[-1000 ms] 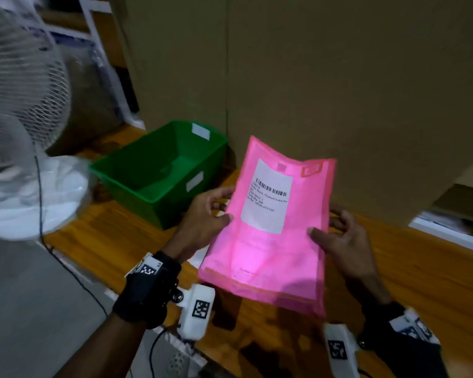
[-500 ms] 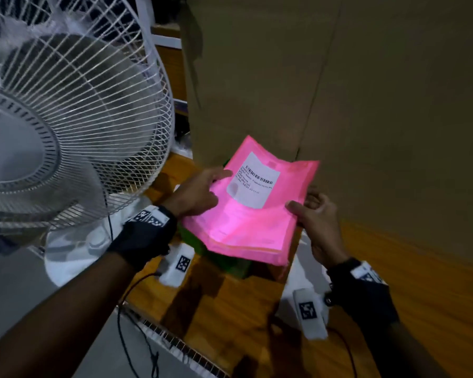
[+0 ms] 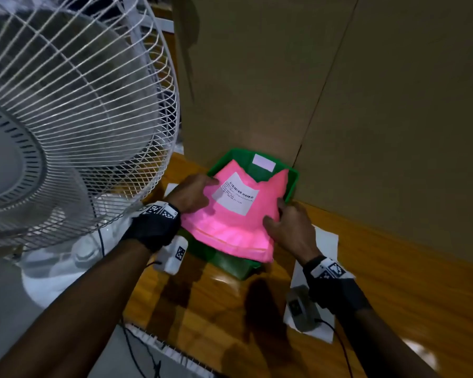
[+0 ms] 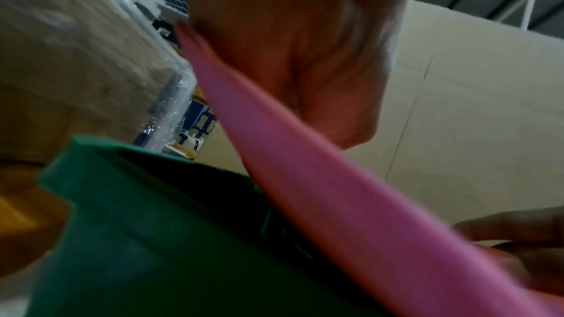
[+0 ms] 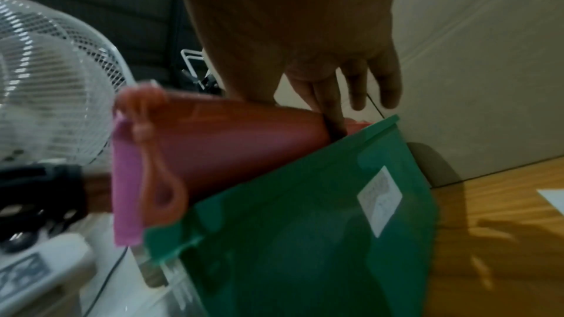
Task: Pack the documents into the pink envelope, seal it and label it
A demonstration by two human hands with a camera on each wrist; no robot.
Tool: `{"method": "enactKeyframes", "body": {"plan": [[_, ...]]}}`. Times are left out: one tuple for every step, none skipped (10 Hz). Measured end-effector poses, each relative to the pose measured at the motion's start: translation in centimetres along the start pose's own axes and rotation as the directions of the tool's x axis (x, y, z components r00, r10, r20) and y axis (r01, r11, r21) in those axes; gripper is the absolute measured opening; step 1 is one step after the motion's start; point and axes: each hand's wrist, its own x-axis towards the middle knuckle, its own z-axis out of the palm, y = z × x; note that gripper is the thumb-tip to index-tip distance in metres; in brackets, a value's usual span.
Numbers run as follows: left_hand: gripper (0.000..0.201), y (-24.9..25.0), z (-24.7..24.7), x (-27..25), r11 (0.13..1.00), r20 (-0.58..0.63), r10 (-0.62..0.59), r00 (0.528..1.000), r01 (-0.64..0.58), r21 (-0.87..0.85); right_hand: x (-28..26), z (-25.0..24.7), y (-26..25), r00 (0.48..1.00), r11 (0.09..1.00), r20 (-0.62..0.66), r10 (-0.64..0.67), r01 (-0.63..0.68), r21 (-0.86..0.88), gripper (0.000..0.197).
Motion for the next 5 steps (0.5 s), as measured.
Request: {"method": "enactKeyframes", "body": {"plan": [[0.063, -0.5, 0.5, 0.1, 0.986, -0.004, -0.004, 1.0, 0.005, 0.169, -0.8, 1.4, 0.0, 0.986, 0.944, 0.162, -0.029, 0.08, -0.321, 0.043], [0.06, -0.4, 1.0, -0.1, 0.966, -0.016, 0.006, 1.0, -0.001, 0.258, -0.8, 1.9, -0.1, 0.974, 0.912, 0.226, -0.034, 0.123, -0.392, 0.047], [0.05, 0.1, 1.5, -0.6, 0.939, -0.045, 0.073, 0.996, -0.053, 0.339, -0.5, 1.6, 0.5, 0.972, 0.937, 0.23, -0.043, 0.119, -0.329, 0.047], [0.036, 0.9, 2.1, -1.4, 0.892, -0.073, 0.183, 0.98, -0.134, 0.431, -0.9, 0.8, 1.0, 0.979, 0.964, 0.161, -0.122, 0.156, -0.217, 0.042], [0.033, 2.5, 3.2, -2.0, 0.867, -0.12, 0.294, 0.948, -0.212, 0.45, -0.9, 0.1, 2.4, 0.979, 0.968, 0.057, -0.198, 0.204, -0.147, 0.042]]}}
